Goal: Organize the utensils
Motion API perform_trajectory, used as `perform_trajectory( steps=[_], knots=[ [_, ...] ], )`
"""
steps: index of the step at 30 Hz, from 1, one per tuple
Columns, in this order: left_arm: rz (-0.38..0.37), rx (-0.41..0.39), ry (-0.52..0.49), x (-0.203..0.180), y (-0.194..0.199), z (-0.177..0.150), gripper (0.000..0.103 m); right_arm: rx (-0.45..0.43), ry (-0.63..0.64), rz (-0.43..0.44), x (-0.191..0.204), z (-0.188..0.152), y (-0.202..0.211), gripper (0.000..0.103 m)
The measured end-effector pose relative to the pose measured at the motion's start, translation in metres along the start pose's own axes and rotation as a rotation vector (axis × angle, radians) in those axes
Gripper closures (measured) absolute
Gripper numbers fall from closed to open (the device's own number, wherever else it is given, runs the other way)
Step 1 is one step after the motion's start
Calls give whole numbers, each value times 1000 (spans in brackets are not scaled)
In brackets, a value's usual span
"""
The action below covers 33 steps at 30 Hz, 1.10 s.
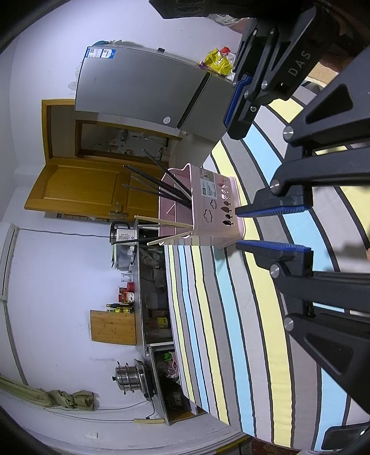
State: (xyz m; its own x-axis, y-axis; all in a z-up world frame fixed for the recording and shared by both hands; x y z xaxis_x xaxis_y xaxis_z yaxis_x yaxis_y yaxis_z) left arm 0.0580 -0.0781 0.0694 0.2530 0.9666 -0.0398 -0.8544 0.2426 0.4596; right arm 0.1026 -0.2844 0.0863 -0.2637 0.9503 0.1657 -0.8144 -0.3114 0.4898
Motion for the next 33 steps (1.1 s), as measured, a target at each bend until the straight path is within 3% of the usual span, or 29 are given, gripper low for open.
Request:
perform_trajectory(
  steps=[33],
  knots=[
    [10, 12, 7, -10, -2, -1, 86, 5, -2, 2, 1, -1, 3, 90]
  ],
)
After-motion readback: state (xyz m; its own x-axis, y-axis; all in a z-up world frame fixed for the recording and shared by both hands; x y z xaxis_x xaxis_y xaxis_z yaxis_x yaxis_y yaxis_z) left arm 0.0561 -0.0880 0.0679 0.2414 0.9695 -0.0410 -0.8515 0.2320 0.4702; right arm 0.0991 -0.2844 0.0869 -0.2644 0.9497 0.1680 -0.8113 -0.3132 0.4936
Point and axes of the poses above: each gripper's, at about its wrist camera, not at the fingertips, and y roughly against the way its jaws point, x to its left, z to its top, the point moved 3 cm from there along -y, roughly the way its jaws point, and after that the axes turned 8 degrees about z, right-handed, at the moved point
